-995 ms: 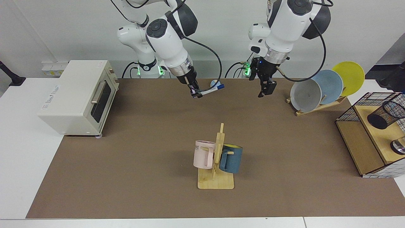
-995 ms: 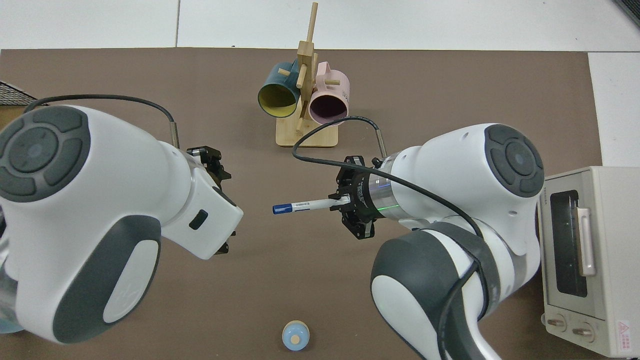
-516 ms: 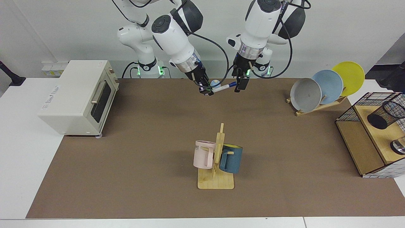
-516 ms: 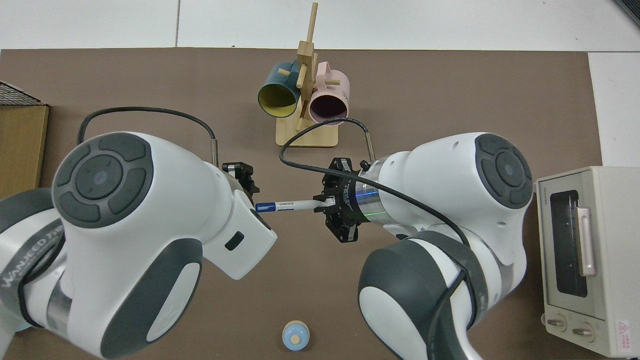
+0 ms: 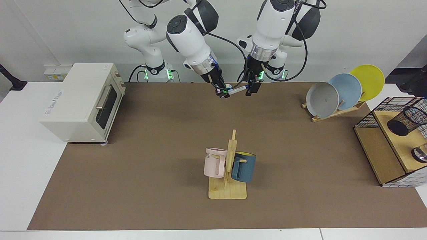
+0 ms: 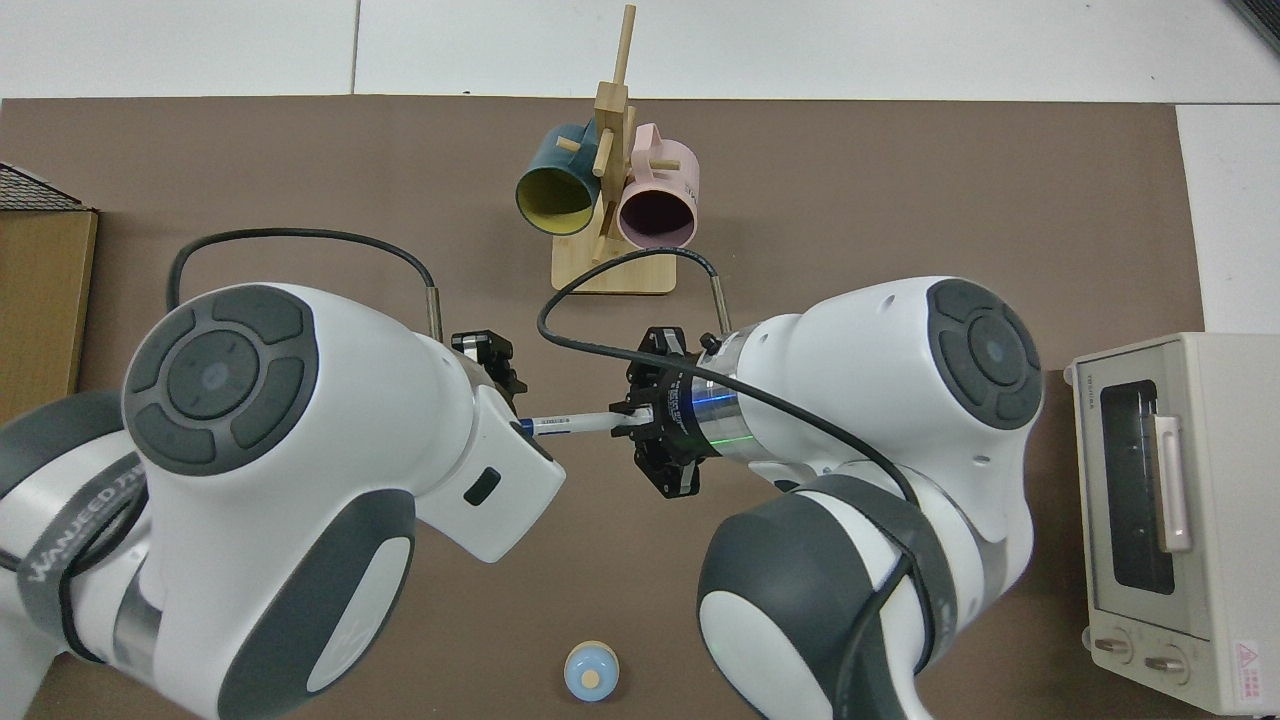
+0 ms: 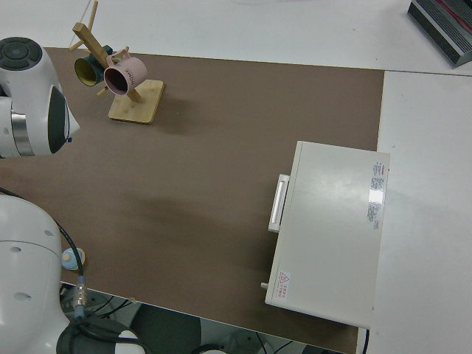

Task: Put markers into pen holder
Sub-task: 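Grasp the marker's free end with the left gripper, then open the right gripper to release the marker to the left gripper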

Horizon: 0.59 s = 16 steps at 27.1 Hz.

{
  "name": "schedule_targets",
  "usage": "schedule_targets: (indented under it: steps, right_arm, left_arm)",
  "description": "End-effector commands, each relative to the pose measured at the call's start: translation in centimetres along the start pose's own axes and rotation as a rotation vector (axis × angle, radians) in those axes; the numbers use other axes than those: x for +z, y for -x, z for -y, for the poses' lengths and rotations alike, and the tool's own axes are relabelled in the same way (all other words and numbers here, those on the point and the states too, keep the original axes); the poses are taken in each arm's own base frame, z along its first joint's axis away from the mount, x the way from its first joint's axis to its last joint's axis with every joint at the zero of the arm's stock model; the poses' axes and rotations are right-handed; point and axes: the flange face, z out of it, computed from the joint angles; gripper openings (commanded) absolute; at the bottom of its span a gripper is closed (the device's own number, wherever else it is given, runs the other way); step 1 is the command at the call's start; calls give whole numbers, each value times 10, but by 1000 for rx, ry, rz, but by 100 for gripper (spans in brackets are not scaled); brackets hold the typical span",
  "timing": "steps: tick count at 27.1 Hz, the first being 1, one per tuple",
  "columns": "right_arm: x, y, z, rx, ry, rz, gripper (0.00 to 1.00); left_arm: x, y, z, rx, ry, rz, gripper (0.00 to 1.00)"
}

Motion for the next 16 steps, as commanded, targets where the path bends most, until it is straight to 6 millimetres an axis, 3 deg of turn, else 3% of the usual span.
schedule_targets:
  steps: [1,5,10,13,16]
  right_arm:
    - [2,-3,0,-6,-12,12,0]
    - [1,-3,1,-5,-13,12,0]
    - [2,-2,1,-6,-12,14,0]
    - [1,-2,1,-7,-13,15,0]
    - [1,-2,1,-9,-12,13,0]
  left_arm:
    - [0,-1,-8,-25,-13,-16,70]
    - [0,0,-9,-29,-8,-13,47]
    - [2,2,-8,-33,-3,-10,27]
    - [2,2,-9,-51,-2,-10,1]
    - [2,2,-9,-80,0,-7,0]
